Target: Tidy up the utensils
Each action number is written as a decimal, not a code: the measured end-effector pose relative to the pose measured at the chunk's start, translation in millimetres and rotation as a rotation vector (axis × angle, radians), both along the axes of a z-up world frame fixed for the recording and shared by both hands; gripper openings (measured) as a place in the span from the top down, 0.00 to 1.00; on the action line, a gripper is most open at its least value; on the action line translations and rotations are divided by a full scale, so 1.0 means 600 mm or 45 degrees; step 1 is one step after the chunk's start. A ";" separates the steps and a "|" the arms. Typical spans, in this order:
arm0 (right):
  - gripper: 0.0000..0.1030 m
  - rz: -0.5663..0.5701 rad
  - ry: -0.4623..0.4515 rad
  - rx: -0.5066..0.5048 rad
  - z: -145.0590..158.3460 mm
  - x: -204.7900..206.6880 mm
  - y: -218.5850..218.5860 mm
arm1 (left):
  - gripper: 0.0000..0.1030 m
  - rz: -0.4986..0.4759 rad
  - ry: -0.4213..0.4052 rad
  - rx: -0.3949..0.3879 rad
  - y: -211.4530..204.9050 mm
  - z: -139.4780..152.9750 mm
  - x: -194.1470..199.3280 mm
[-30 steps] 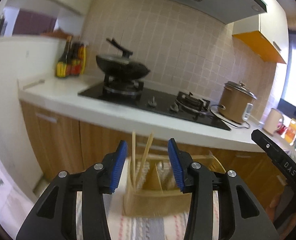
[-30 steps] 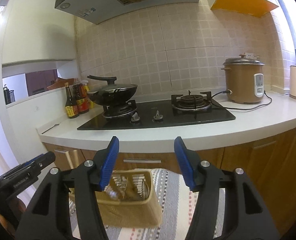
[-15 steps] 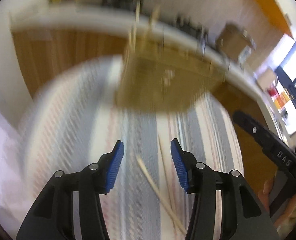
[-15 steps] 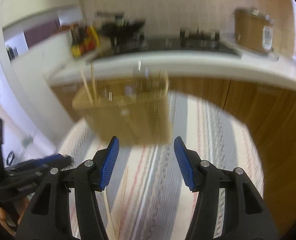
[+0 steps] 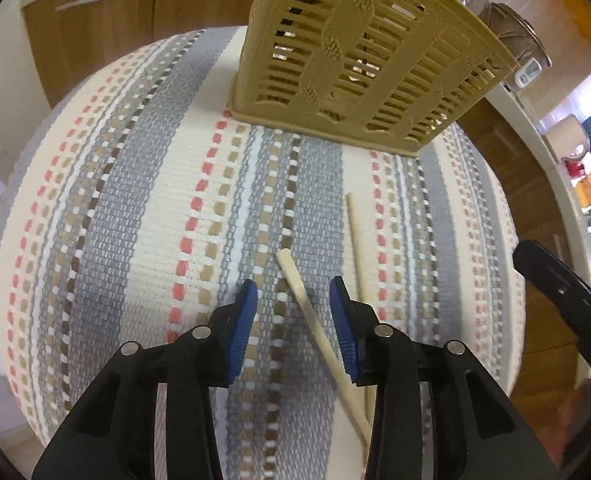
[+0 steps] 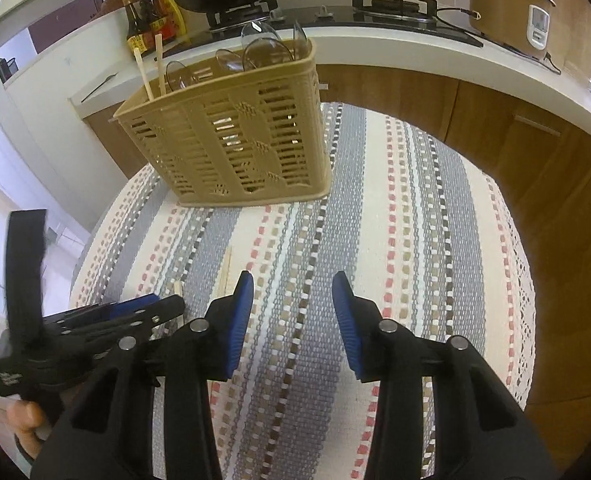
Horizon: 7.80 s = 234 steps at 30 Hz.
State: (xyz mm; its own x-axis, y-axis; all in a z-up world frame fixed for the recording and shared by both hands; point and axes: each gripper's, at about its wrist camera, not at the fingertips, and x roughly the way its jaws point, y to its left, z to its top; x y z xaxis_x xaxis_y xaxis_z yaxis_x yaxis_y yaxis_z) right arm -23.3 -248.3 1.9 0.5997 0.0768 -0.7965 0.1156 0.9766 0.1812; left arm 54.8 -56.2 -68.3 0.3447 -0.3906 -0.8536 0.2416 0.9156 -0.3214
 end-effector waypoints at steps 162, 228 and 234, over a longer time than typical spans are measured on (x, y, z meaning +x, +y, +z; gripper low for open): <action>0.69 -0.147 -0.882 -0.107 0.143 0.018 -0.030 | 0.28 0.235 -1.208 -0.151 0.027 0.287 -0.042; 0.21 -0.241 -0.751 -0.387 -0.010 -0.030 0.040 | 0.09 0.340 -1.061 0.211 0.036 0.111 -0.061; 0.21 -0.239 -0.742 -0.384 -0.011 -0.027 0.040 | 0.09 0.344 -1.062 0.215 0.036 0.111 -0.061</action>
State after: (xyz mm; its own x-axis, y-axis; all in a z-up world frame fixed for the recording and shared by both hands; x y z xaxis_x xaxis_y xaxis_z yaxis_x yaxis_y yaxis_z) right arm -39.6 -224.6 -5.0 0.9187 -0.2449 -0.3100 0.2538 0.9672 -0.0119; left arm 18.1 -34.4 -1.5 0.9414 -0.0979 -0.3229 0.1057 0.9944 0.0068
